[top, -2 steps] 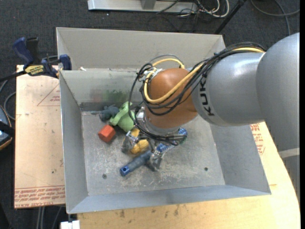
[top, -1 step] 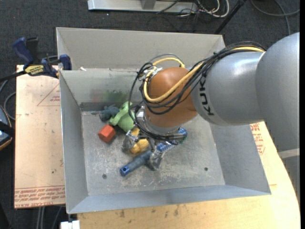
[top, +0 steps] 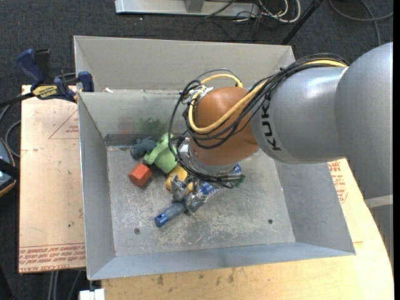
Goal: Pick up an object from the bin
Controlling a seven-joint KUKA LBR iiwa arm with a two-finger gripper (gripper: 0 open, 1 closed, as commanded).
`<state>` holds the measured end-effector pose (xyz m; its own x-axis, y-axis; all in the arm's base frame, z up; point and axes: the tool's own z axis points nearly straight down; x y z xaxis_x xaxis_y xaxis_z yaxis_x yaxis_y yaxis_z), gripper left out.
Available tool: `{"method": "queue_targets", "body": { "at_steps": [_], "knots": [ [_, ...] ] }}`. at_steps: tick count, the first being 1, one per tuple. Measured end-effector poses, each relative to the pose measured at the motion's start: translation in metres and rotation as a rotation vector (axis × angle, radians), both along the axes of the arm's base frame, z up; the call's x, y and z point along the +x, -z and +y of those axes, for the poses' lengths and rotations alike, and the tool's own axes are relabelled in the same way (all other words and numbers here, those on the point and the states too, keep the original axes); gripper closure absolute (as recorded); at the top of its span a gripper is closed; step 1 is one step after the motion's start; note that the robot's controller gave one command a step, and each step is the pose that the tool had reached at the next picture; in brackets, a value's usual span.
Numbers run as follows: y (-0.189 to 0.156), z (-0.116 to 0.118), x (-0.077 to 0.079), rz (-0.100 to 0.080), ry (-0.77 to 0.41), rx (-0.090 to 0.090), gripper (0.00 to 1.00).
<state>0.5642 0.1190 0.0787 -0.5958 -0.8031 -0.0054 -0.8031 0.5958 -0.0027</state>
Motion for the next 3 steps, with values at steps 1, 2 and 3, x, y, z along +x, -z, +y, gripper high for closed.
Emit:
{"method": "queue_targets", "body": {
  "at_steps": [1,2,3],
  "knots": [
    [-0.076,0.001,0.002,-0.004,0.003,0.001,1.0],
    [-0.106,0.002,0.003,0.001,0.006,0.0,1.0],
    [-0.108,0.003,0.003,0.004,0.01,0.0,1.0]
  ]
}}
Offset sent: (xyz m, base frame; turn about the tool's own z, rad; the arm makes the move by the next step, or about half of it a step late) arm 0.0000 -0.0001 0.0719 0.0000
